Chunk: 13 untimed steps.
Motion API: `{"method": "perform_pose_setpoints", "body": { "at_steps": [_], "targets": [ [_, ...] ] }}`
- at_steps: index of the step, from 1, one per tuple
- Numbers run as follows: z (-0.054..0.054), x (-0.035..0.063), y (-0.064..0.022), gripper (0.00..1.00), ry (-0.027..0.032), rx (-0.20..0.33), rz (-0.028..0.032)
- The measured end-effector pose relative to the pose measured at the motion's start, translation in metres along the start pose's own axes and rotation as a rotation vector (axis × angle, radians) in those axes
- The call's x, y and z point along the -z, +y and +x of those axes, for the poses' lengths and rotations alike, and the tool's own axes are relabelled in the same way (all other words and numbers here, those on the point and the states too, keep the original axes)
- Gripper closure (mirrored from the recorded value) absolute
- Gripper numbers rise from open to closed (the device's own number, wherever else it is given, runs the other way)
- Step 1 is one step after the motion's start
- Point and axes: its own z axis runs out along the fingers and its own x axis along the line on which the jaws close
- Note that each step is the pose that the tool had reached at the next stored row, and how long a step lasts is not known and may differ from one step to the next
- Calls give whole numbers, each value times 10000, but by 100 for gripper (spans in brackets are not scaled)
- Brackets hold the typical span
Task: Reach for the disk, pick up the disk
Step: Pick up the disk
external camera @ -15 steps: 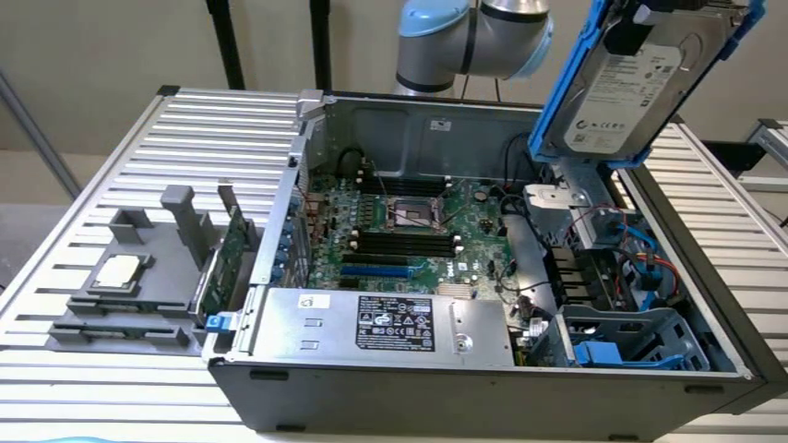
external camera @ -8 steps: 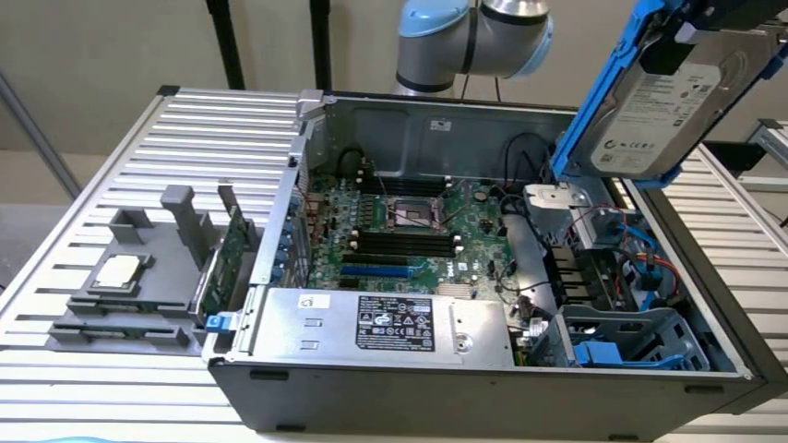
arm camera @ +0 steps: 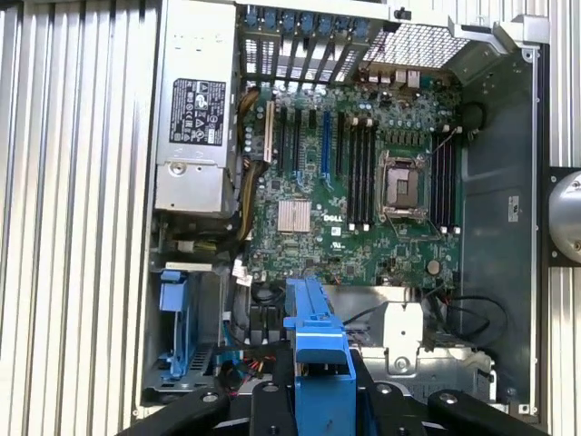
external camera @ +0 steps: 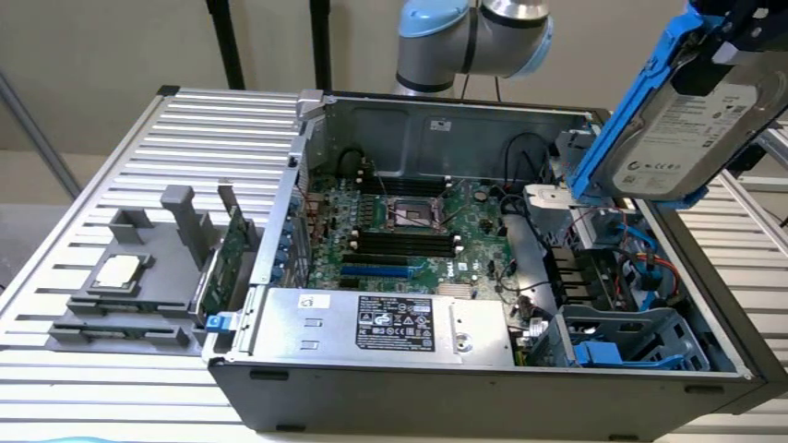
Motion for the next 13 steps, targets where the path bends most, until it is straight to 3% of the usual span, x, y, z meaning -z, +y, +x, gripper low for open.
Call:
{"method": "perform_pose_setpoints", "body": {
  "at_steps": [13],
  "targets": [
    [480,56,-52,67,1,-2,1]
  ]
}}
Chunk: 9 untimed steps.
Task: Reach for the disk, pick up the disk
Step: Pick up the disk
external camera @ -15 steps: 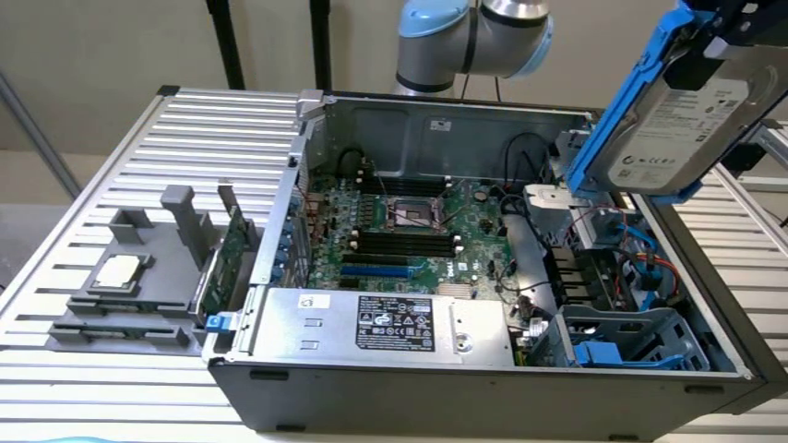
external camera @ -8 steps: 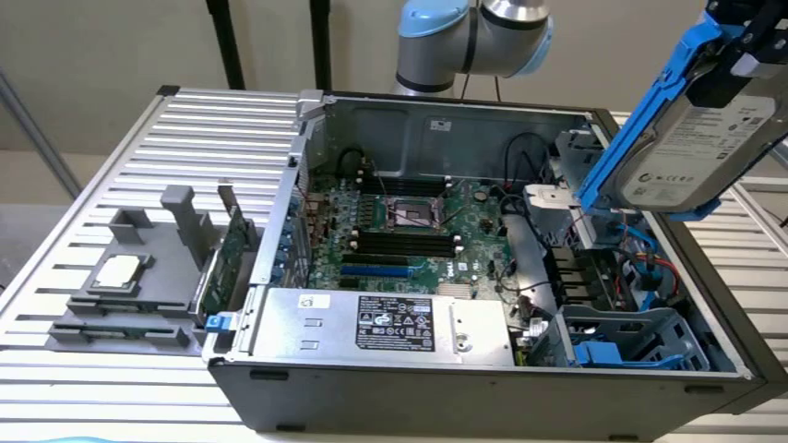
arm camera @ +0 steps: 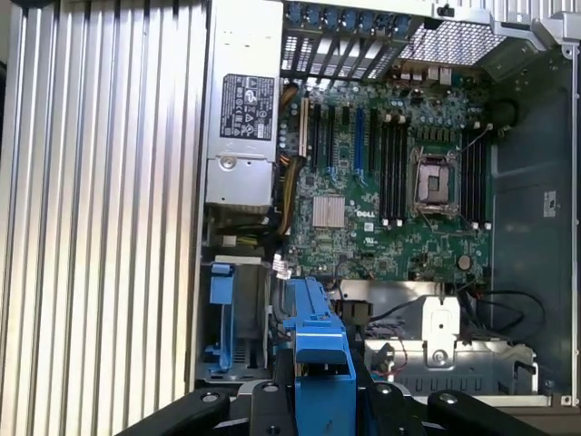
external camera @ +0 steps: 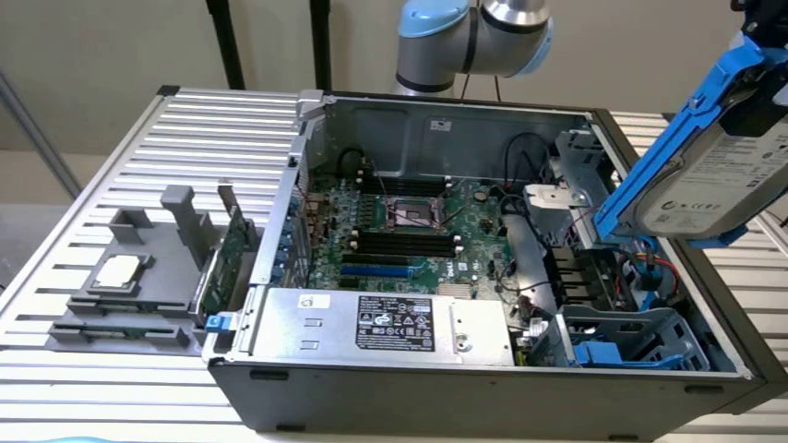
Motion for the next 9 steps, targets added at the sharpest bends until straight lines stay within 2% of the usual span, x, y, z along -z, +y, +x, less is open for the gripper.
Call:
{"method": "perform_pose_setpoints", "body": {
  "at_steps": [6,7,9],
  "targets": [
    [203,-1,2,67,1,-12,14],
    [223,-6,2,67,-1,-15,35],
    [248,-19,1,67,-1,-13,130]
  ]
}}
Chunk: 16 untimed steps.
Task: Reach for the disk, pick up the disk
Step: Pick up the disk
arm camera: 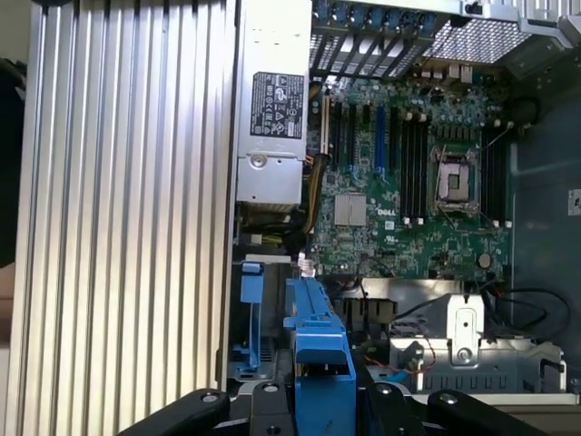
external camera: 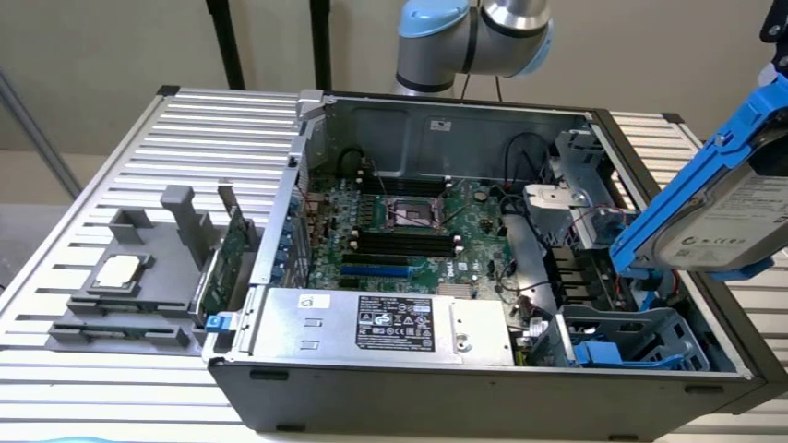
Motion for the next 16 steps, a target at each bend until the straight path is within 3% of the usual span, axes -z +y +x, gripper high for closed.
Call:
{"method": "perform_pose_setpoints", "body": {
  "at_steps": [4,7,10,16],
  "targets": [
    [15,-29,5,67,5,6,278],
    [19,-41,19,67,33,-26,424],
    [21,-51,38,67,68,-122,495],
    [22,-65,51,67,131,-478,533]
  ]
}}
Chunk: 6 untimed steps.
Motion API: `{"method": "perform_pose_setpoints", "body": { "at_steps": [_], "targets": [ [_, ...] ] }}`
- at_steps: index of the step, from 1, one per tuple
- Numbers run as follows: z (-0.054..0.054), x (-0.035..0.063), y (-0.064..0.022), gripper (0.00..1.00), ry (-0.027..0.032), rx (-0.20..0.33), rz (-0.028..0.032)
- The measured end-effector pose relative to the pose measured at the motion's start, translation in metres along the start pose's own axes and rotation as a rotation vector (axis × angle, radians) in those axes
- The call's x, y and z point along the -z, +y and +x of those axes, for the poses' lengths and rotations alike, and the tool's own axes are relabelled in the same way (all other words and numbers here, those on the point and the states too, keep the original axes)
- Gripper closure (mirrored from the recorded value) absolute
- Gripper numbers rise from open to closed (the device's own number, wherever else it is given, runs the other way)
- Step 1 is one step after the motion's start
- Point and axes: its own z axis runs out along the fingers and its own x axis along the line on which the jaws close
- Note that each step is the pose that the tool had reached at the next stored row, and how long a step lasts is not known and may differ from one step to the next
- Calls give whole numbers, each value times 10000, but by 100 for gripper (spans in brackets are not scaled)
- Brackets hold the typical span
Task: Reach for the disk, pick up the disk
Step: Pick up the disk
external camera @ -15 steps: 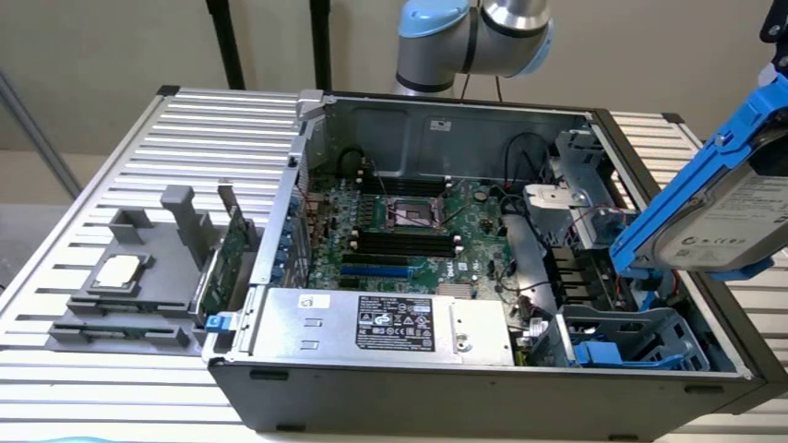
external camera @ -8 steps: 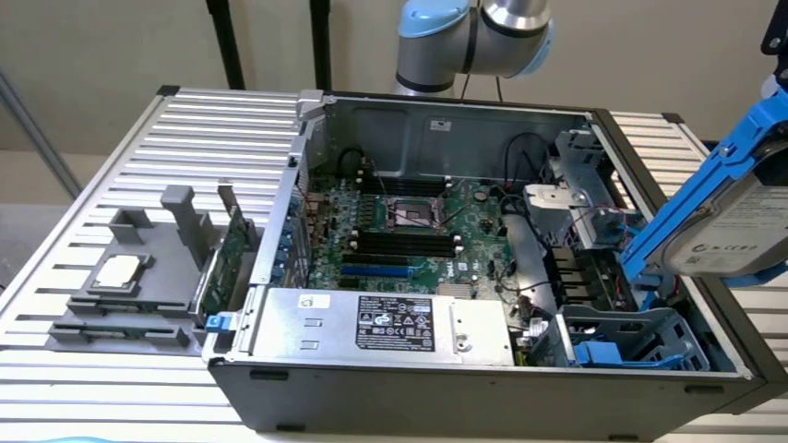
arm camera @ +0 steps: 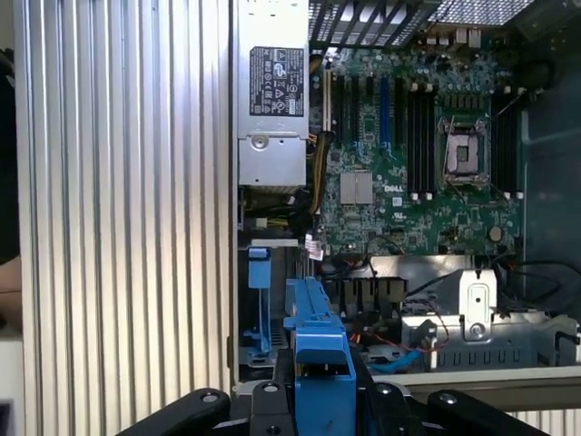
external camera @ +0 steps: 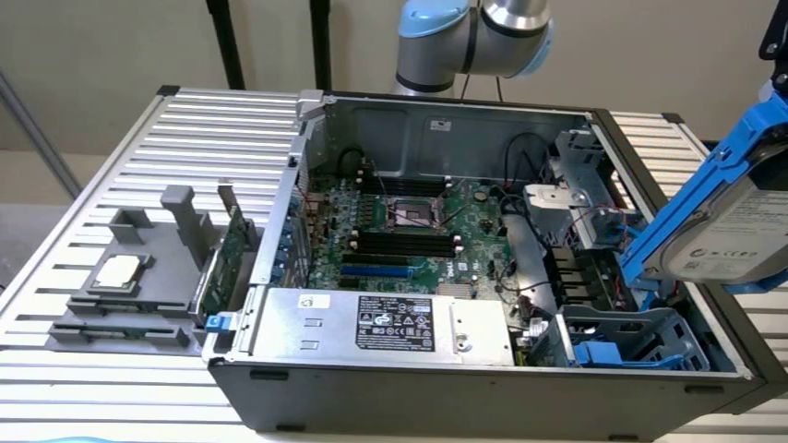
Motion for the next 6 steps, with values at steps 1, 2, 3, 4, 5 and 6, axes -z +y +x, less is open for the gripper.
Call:
{"method": "perform_pose_setpoints", "body": {
  "at_steps": [1,2,3,4,5,6],
  "targets": [
    [0,0,2,67,4,-3,1],
    [0,1,2,67,9,-3,1],
    [0,0,3,67,7,-3,1],
    [0,1,3,67,8,-3,1],
    [0,1,3,67,8,-3,1],
    [0,1,3,67,8,-3,1]
  ]
}}
